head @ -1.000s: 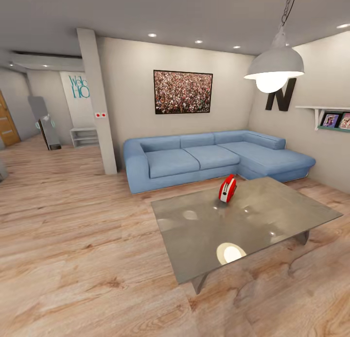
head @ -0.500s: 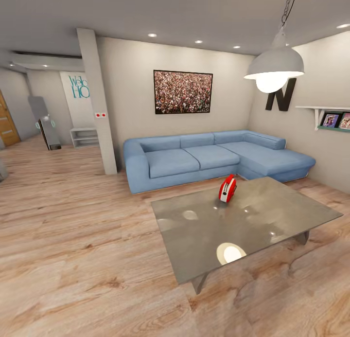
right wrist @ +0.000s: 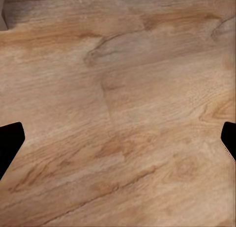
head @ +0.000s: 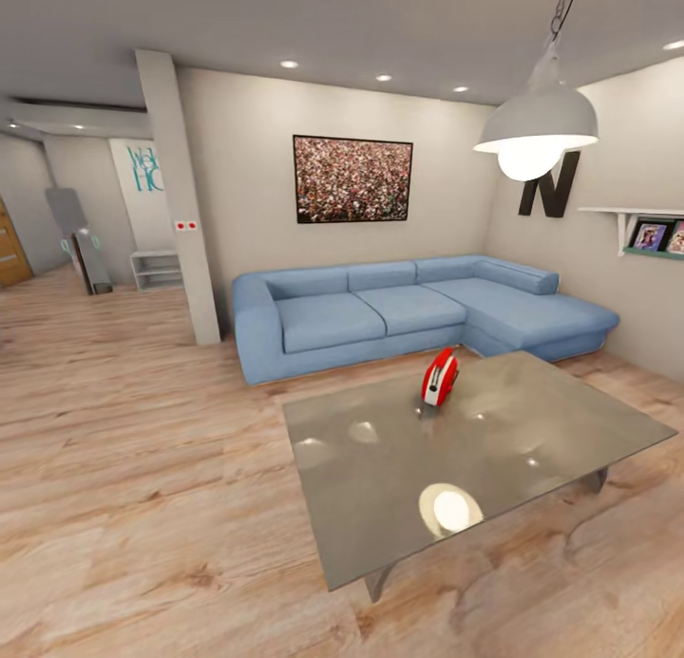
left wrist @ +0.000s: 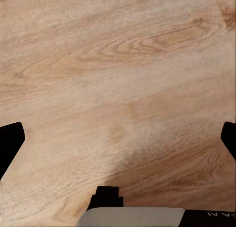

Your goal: Turn on the radio receiver that's on the table in the living room.

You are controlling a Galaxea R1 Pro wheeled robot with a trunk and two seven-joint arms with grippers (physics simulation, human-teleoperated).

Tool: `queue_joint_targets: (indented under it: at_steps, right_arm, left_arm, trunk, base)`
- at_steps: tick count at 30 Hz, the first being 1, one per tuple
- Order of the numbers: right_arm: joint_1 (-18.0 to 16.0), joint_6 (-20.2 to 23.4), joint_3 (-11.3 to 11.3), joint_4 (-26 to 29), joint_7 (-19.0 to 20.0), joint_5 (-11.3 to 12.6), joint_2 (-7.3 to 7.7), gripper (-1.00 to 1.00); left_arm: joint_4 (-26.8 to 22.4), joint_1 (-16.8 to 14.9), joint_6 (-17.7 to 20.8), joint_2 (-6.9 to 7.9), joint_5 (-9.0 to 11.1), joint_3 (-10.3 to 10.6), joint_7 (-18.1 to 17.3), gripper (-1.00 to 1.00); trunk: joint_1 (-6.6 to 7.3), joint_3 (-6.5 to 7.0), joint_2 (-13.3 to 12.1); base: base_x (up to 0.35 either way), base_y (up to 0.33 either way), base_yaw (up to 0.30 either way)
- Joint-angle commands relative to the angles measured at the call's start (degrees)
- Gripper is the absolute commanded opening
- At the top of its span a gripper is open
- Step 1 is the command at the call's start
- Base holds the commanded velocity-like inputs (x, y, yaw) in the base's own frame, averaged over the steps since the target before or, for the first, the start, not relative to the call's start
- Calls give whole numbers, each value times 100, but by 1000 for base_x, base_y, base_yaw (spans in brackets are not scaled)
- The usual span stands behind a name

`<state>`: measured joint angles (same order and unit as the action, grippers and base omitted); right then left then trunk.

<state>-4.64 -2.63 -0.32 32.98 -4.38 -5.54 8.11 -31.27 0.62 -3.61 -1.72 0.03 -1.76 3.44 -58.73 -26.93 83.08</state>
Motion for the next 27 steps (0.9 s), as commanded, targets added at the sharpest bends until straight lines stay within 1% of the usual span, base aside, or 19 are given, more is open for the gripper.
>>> queue_joint_targets:
  at_steps: [1, 8, 12, 14, 15, 18, 22, 27]
  right_arm:
    - [-1, 0, -1, -1, -1, 0, 1, 100]
    - [1, 0, 13, -2, -2, 1, -2, 100]
    - [2, 0, 27, -3, -2, -1, -2, 100]
    - [0, 0, 30, -3, -2, -4, -3, 100]
    - [-1, 0, 30, -3, -2, -5, -3, 100]
    - [-1, 0, 32, 0, -2, -1, -3, 100]
    - [1, 0, 32, -1, -2, 1, -3, 100]
    - [0, 0, 32, -2, -2, 1, -3, 100]
  left_arm:
    - [-1, 0, 0, 8, 2, -8, 9, 100]
    - [-2, 0, 13, 26, 7, -22, 43, 100]
    - [-2, 0, 12, 6, 12, -25, 255, 100]
    - [-2, 0, 10, -10, 18, -24, 458, 100]
    - [-2, 0, 10, -12, 19, -24, 491, 100]
    - [-2, 0, 9, -19, 22, -19, 588, 100]
    - [-2, 0, 8, -31, 23, -18, 618, 100]
    - [-2, 0, 8, -33, 23, -17, 622, 100]
  trunk:
    - [0, 0, 0]
    - [0, 0, 0]
    - [0, 0, 0]
    - [0, 0, 0]
    - [0, 0, 0]
    - [0, 0, 0]
    - [0, 0, 0]
    - [0, 0, 0]
  base:
    - [315, -72, 0]
    - [322, -65, 0]
    - [278, -209, 0]
    - [228, -261, 15]
    - [212, -273, 66]
    - [191, -287, 193]
    - [165, -302, 277]
    - [49, -325, 298]
